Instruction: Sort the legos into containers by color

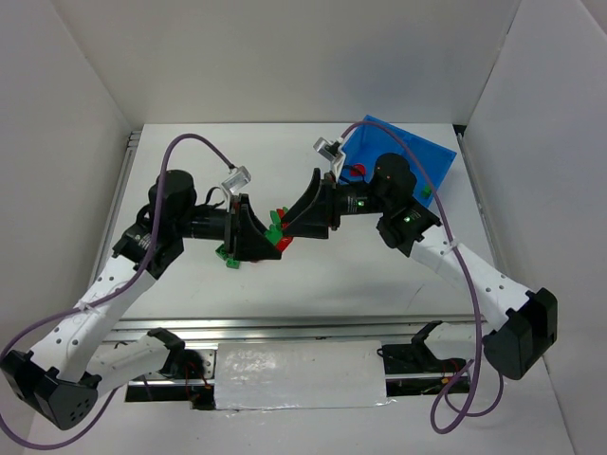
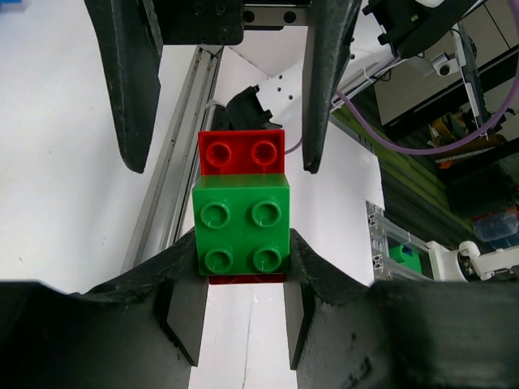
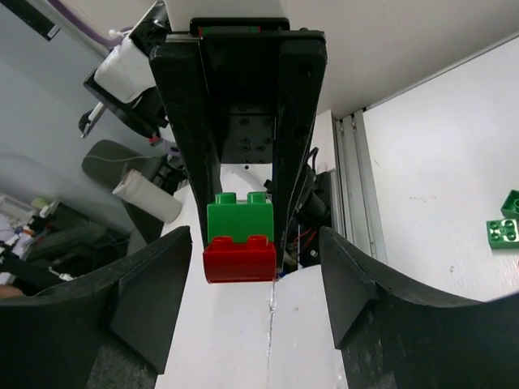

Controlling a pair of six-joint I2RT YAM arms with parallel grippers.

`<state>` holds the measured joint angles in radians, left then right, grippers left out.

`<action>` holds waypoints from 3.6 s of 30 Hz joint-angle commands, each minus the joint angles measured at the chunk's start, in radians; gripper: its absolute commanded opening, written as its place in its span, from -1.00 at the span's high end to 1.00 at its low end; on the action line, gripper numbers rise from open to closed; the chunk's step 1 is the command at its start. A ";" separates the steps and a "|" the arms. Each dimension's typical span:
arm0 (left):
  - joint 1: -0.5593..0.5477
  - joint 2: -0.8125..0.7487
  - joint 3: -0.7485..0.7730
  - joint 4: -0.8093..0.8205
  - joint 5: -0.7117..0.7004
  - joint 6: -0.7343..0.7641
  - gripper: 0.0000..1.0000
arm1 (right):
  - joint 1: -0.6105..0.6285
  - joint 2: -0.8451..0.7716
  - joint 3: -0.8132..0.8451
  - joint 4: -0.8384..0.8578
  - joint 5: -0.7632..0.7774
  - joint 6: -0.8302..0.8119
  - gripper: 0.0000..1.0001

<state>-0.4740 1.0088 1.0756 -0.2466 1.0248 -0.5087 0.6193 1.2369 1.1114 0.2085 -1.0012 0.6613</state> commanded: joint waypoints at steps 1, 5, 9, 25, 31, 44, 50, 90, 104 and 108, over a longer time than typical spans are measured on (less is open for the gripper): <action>-0.003 -0.032 0.046 0.069 0.011 -0.014 1.00 | 0.005 -0.020 -0.012 0.089 -0.057 0.021 -0.42; -0.005 -0.029 0.041 0.090 0.015 -0.030 1.00 | 0.008 -0.033 -0.045 0.134 -0.086 0.060 -0.27; -0.005 -0.036 0.040 0.107 0.000 -0.050 1.00 | 0.008 -0.043 -0.059 0.140 -0.100 0.063 -0.06; -0.005 -0.032 0.158 -0.071 -0.176 -0.008 -0.99 | 0.005 -0.036 -0.039 0.086 -0.117 -0.005 0.69; -0.005 -0.045 0.132 -0.022 -0.163 -0.030 -0.64 | 0.003 -0.033 -0.024 0.055 -0.132 -0.011 0.68; -0.003 -0.006 0.103 -0.042 -0.118 -0.011 -0.17 | 0.003 -0.030 -0.012 0.065 -0.117 0.001 0.66; -0.005 0.001 0.115 -0.029 -0.097 -0.008 1.00 | 0.002 -0.017 -0.010 0.075 -0.116 0.001 0.70; -0.002 -0.079 0.159 -0.266 -0.591 0.029 1.00 | -0.402 0.864 1.056 -0.891 1.337 -0.272 -0.87; -0.008 0.054 0.201 -0.024 -0.344 -0.030 1.00 | -0.363 0.238 0.418 -0.675 0.342 0.189 -0.99; -0.015 -0.071 0.031 0.223 -0.341 0.016 1.00 | -0.209 -0.051 -0.112 -0.049 0.297 0.800 -0.99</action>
<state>-0.4808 1.0313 1.1629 -0.2665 0.6041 -0.5434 0.3050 1.2888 1.2514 -0.2344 -0.5320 0.9337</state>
